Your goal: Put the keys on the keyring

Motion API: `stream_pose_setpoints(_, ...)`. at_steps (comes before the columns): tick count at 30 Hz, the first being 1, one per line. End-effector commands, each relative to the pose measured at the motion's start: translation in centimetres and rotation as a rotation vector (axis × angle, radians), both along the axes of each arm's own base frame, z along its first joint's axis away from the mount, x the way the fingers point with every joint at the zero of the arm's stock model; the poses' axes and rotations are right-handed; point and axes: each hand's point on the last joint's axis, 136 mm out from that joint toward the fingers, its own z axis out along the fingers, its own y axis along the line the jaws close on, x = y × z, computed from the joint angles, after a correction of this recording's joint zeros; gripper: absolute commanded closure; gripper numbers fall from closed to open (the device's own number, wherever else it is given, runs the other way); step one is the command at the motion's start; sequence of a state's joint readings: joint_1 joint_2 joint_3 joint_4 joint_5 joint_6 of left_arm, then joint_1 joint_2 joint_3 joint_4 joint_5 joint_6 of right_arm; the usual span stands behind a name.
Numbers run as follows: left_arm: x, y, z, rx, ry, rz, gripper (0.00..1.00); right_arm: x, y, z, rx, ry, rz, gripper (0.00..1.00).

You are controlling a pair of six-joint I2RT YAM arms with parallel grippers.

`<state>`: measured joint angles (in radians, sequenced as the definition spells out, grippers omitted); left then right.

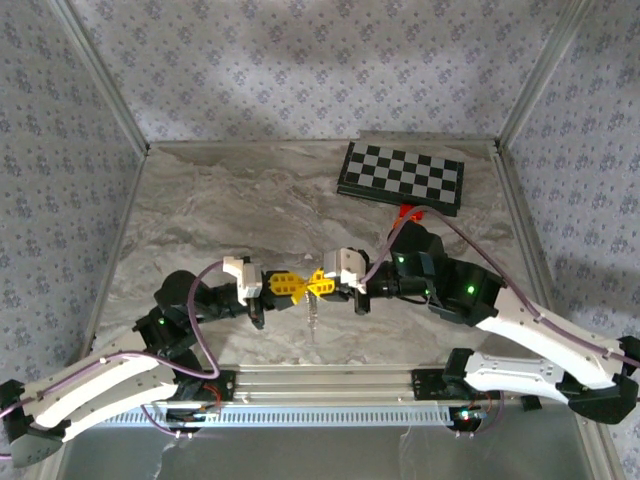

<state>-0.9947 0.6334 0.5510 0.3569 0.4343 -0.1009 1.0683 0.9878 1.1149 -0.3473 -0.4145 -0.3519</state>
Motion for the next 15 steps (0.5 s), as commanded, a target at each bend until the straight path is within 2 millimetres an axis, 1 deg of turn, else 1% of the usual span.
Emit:
stream_pose_setpoints(1, -1.4, 0.1, 2.9, -0.11, -0.053, -0.075, 1.0, -0.8, 1.3, 0.1, 0.041, 0.025, 0.062, 1.0)
stream_pose_setpoints(4, -1.2, -0.1, 2.6, -0.082, -0.054, -0.065, 1.0, -0.3, 1.0, 0.4, 0.041, 0.007, 0.034, 1.0)
stream_pose_setpoints(6, -0.6, -0.2, 1.9, -0.028, -0.055, -0.028, 1.0, 0.3, 0.9, 0.2, 0.017, 0.003, 0.003, 1.0)
stream_pose_setpoints(8, 0.1, -0.2, 1.1, 0.04, -0.062, 0.023, 0.99, 0.6, 0.8, -0.4, -0.043, 0.0, -0.016, 1.0)
stream_pose_setpoints(9, 0.5, -0.3, 0.5, 0.081, -0.064, 0.049, 0.98, 0.8, 0.7, -1.1, -0.088, -0.004, -0.022, 1.0)
stream_pose_setpoints(10, 0.8, -0.3, 0.0, 0.115, -0.065, 0.068, 0.97, 0.8, 0.6, -0.8, -0.112, -0.016, -0.025, 1.0)
stream_pose_setpoints(13, 1.9, -0.2, -1.6, 0.228, -0.068, 0.125, 0.95, 0.9, 0.4, -2.2, -0.226, -0.023, -0.027, 1.0)
stream_pose_setpoints(15, 2.3, -0.2, -2.1, 0.277, -0.073, 0.14, 0.91, 0.8, 0.3, -3.2, -0.294, -0.02, -0.018, 1.0)
